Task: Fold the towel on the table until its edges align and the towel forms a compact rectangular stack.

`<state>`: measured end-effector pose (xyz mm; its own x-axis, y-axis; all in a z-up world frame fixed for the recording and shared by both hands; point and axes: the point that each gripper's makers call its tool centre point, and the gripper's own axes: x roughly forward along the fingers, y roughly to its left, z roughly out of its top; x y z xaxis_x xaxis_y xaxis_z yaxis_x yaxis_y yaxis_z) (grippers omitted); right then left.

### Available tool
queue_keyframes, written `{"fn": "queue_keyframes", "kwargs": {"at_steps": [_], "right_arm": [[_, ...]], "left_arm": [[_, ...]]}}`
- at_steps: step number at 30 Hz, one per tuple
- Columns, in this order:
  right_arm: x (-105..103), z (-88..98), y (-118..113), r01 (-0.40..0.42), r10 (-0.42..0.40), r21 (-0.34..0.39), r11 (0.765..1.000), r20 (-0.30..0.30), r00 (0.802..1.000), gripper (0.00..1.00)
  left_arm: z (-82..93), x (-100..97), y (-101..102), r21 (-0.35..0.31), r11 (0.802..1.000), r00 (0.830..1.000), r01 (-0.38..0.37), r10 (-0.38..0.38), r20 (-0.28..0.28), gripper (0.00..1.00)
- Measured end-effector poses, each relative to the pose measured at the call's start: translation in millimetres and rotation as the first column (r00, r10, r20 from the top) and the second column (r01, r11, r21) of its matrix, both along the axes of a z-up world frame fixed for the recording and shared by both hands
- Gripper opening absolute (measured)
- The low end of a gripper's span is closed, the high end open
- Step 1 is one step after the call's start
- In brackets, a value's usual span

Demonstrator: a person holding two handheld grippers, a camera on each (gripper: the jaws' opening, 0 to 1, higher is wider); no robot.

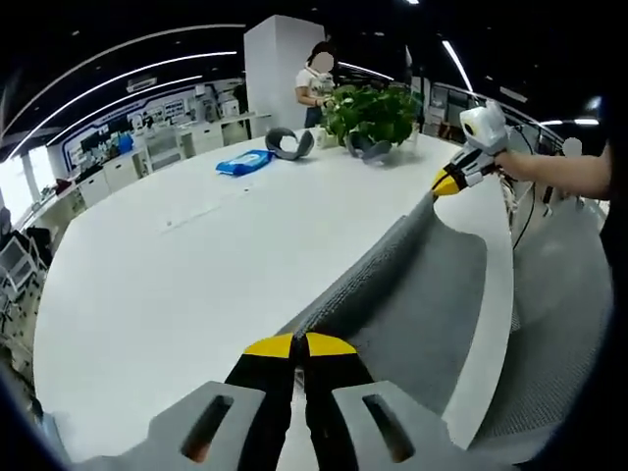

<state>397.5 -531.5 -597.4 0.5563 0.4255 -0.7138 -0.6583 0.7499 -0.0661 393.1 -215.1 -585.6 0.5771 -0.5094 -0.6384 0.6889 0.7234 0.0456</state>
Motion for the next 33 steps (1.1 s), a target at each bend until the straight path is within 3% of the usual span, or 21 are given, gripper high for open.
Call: {"fn": "queue_keyframes", "kwargs": {"at_steps": [6, 14, 24, 33], "right_arm": [[12.2, -22.1, 0.8, 0.008, -0.009, -0.063, 0.998, -0.023, 1.000, 0.00], [21.3, -35.5, 2.8, -0.035, 0.032, -0.170, 0.985, -0.018, 0.999, 0.00], [23.8, -51.0, 1.1, -0.063, 0.057, -0.217, 0.974, -0.034, 0.998, 0.00], [23.7, -53.3, 2.5, -0.117, 0.123, -0.275, 0.954, 0.007, 0.992, 0.00]], "left_arm": [[-18.4, 10.9, 0.8, 0.018, 1.000, 0.999, -0.016, 0.016, -0.029, 0.02], [-39.0, 20.4, 3.3, 0.066, 0.998, 0.999, -0.024, 0.027, -0.043, 0.02], [-57.7, 23.4, 1.5, 0.143, 0.990, 0.998, -0.008, 0.017, -0.057, 0.02], [-60.8, 25.9, 1.8, 0.220, 0.976, 1.000, -0.005, -0.001, 0.025, 0.06]]}}
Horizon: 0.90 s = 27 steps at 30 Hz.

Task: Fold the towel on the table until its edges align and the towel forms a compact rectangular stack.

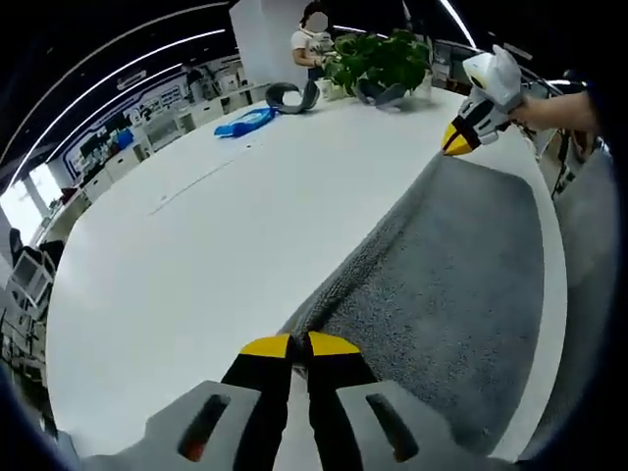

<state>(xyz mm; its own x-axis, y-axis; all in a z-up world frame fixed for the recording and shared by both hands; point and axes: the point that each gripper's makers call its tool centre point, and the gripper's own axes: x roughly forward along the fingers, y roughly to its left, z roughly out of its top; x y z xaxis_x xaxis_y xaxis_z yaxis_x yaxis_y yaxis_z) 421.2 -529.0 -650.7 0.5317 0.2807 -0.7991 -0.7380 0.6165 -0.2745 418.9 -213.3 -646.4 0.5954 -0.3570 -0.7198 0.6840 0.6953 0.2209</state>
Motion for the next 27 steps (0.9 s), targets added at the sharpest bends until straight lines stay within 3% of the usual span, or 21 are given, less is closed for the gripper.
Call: {"fn": "queue_keyframes", "kwargs": {"at_steps": [9, 18, 20, 22, 24, 25, 27], "right_arm": [[3.2, -4.8, -0.2, -0.019, 0.018, -0.041, 0.999, -0.015, 1.000, 0.00], [2.6, -5.4, -1.2, -0.052, 0.052, -0.005, 0.999, -0.022, 0.998, 0.00], [3.1, -5.6, -0.4, -0.049, 0.048, -0.009, 0.999, -0.030, 0.998, 0.00], [2.4, -5.9, 0.7, -0.063, 0.062, -0.040, 0.997, -0.034, 0.997, 0.00], [1.8, -6.3, 0.9, -0.077, 0.075, -0.063, 0.995, -0.030, 0.997, 0.00], [1.7, -6.3, 0.9, -0.093, 0.091, -0.081, 0.992, -0.029, 0.995, 0.00], [2.2, -6.0, 1.3, -0.095, 0.092, -0.089, 0.992, -0.039, 0.995, 0.00]], "left_arm": [[-3.2, 1.8, -4.1, 0.095, 0.993, 0.995, 0.073, -0.079, 0.060, 0.06], [-2.5, 1.1, -5.3, 0.174, 0.982, 0.987, 0.075, -0.098, 0.127, 0.07], [-1.4, 1.8, -4.0, 0.112, 0.993, 0.993, 0.025, -0.038, 0.116, 0.08], [5.2, 5.3, -5.5, -0.062, 0.994, 0.994, -0.088, 0.092, 0.064, 0.15], [17.5, 9.3, -14.6, -0.123, 0.991, 0.993, -0.048, 0.061, 0.105, 0.30], [21.6, 6.7, -20.5, -0.158, 0.986, 0.994, -0.056, 0.071, 0.086, 0.34], [29.6, 2.1, -31.9, -0.189, 0.981, 0.994, -0.045, 0.062, 0.087, 0.34]]}}
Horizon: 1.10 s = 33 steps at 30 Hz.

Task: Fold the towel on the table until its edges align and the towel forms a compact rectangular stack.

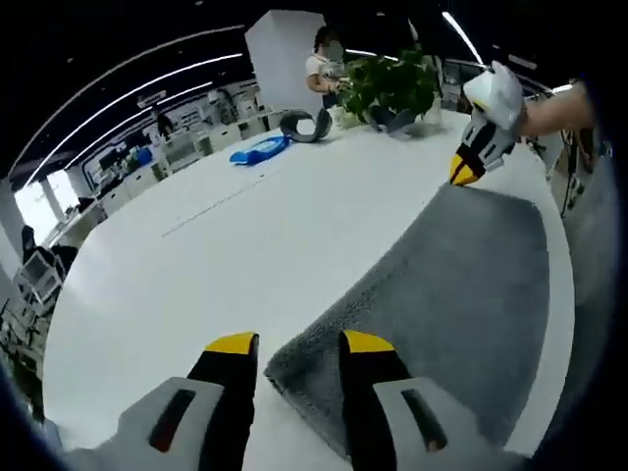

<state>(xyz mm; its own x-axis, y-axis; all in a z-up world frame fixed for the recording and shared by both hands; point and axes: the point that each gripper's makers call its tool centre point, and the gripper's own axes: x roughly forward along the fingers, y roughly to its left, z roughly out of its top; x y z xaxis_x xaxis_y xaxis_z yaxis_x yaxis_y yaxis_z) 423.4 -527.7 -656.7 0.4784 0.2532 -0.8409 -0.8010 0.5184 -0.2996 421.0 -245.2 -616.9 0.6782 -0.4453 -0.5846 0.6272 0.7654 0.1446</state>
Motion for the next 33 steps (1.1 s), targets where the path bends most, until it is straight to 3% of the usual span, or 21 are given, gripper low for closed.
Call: {"fn": "queue_keyframes", "kwargs": {"at_steps": [5, 9, 10, 12, 14, 16, 19, 21, 22, 24, 26, 27, 29, 31, 33], "right_arm": [[-0.2, 0.2, -0.4, 0.009, -0.009, -0.013, 1.000, -0.021, 1.000, 0.00], [-0.1, -0.1, -0.6, -0.011, 0.011, -0.027, 1.000, -0.015, 1.000, 0.00], [0.2, -0.1, -0.9, -0.009, 0.009, -0.023, 1.000, -0.018, 1.000, 0.00], [0.6, 0.3, -1.4, 0.002, -0.002, -0.010, 1.000, -0.026, 1.000, 0.00], [0.9, -0.4, -1.7, 0.008, -0.008, 0.001, 1.000, -0.030, 1.000, 0.00], [-0.4, 0.2, -0.8, 0.007, -0.007, 0.004, 1.000, -0.030, 1.000, 0.00], [-0.6, 0.1, -0.5, 0.007, -0.007, 0.007, 1.000, -0.029, 1.000, 0.00], [-1.1, 0.2, -0.4, 0.005, -0.005, 0.004, 1.000, -0.027, 1.000, 0.00], [-1.4, 0.2, -0.4, 0.001, -0.001, 0.000, 1.000, -0.024, 1.000, 0.00], [-1.2, 0.1, -0.6, -0.001, 0.001, -0.006, 1.000, -0.021, 1.000, 0.00], [-1.0, -0.2, -0.6, -0.005, 0.005, -0.016, 1.000, -0.017, 1.000, 0.00], [-1.1, -0.4, -0.4, -0.007, 0.007, -0.022, 1.000, -0.015, 1.000, 0.00], [-2.1, -0.9, -0.4, -0.016, 0.015, -0.043, 0.999, -0.012, 1.000, 0.00], [-3.2, -1.2, -0.8, -0.027, 0.026, -0.062, 0.998, -0.008, 1.000, 0.00], [-5.6, -1.5, -1.4, -0.044, 0.043, -0.091, 0.995, -0.006, 0.999, 0.00]], "left_arm": [[10.1, -22.3, -43.4, -0.009, 0.993, 0.993, 0.117, -0.118, -0.010, 0.30], [11.1, -49.0, -90.8, -0.085, 0.976, 0.973, 0.202, -0.210, -0.099, 0.24], [8.1, -60.3, -105.4, -0.097, 0.963, 0.956, 0.251, -0.262, -0.129, 0.24], [4.5, -74.0, -123.1, -0.088, 0.946, 0.936, 0.313, -0.323, -0.138, 0.21], [-2.2, -92.5, -141.9, -0.067, 0.920, 0.906, 0.386, -0.392, -0.160, 0.17], [-9.1, -105.7, -156.5, -0.035, 0.894, 0.882, 0.446, -0.446, -0.151, 0.13], [-21.6, -122.3, -165.3, 0.003, 0.869, 0.854, 0.496, -0.487, -0.183, 0.13], [-30.0, -126.0, -162.1, 0.076, 0.845, 0.840, 0.529, -0.508, -0.189, 0.12], [-33.2, -124.1, -158.3, 0.154, 0.811, 0.825, 0.564, -0.542, -0.162, 0.12], [-31.8, -124.8, -161.2, 0.226, 0.757, 0.787, 0.614, -0.608, -0.104, 0.11], [-32.7, -127.2, -161.1, 0.253, 0.747, 0.785, 0.616, -0.610, -0.110, 0.09], [-33.4, -128.1, -161.7, 0.285, 0.725, 0.772, 0.627, -0.627, -0.105, 0.08], [-33.7, -129.0, -162.7, 0.315, 0.704, 0.760, 0.637, -0.641, -0.105, 0.07], [-34.4, -129.7, -163.1, 0.320, 0.705, 0.763, 0.633, -0.637, -0.108, 0.06], [-34.4, -130.0, -162.3, 0.348, 0.685, 0.753, 0.640, -0.650, -0.102, 0.06]]}}
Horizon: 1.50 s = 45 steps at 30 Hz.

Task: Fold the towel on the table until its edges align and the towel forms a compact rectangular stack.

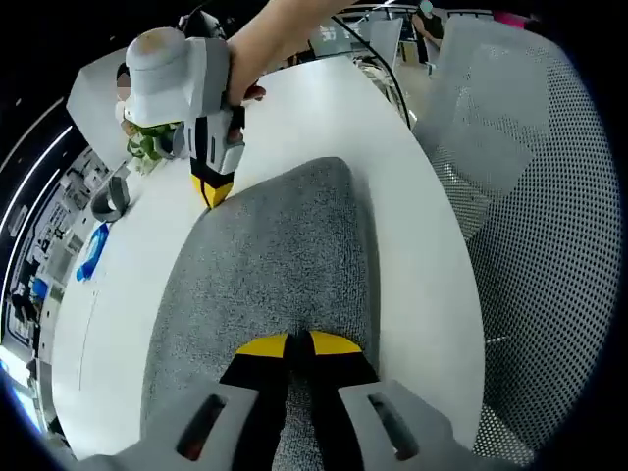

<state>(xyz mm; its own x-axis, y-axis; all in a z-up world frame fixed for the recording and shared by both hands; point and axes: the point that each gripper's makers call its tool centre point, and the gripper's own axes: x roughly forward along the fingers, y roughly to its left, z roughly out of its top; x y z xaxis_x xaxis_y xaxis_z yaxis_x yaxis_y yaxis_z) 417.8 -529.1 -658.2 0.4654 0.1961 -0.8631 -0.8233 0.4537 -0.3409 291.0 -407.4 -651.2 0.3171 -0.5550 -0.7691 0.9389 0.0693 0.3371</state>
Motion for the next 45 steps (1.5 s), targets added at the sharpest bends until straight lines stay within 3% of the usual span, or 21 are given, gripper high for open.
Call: {"fn": "queue_keyframes", "kwargs": {"at_steps": [4, 15, 22, 28, 31, 45], "right_arm": [[-7.7, -0.6, -3.7, -0.021, 0.020, -0.047, 0.999, -0.022, 1.000, 0.00], [-24.9, -1.5, -5.6, -0.004, 0.003, -0.017, 1.000, -0.059, 0.998, 0.00], [-33.4, -1.2, -5.5, -0.007, 0.007, -0.011, 1.000, -0.035, 0.999, 0.00], [-33.9, -0.2, -6.2, 0.019, -0.021, 0.066, 0.998, 0.025, 0.999, 0.00], [-36.4, 0.2, -5.9, 0.032, -0.034, 0.094, 0.995, 0.027, 0.999, 0.00], [-46.9, 0.3, -1.0, 0.040, -0.043, 0.120, 0.992, 0.021, 0.999, 0.00]], "left_arm": [[-0.7, -1.7, 3.6, 0.049, 0.998, 0.998, 0.040, -0.043, 0.043, 0.05], [-1.5, -5.7, 14.3, 0.155, 0.986, 0.995, 0.065, -0.075, 0.060, 0.04], [-1.8, -7.6, 19.5, 0.192, 0.979, 0.995, 0.069, -0.081, 0.051, 0.04], [-3.2, -6.8, 20.5, 0.229, 0.972, 0.997, 0.060, -0.069, 0.029, 0.03], [-3.6, -6.8, 22.1, 0.269, 0.961, 0.997, 0.063, -0.070, 0.017, 0.03], [-5.1, -3.2, 33.8, 0.328, 0.943, 0.998, 0.056, -0.066, 0.019, 0.03]]}}
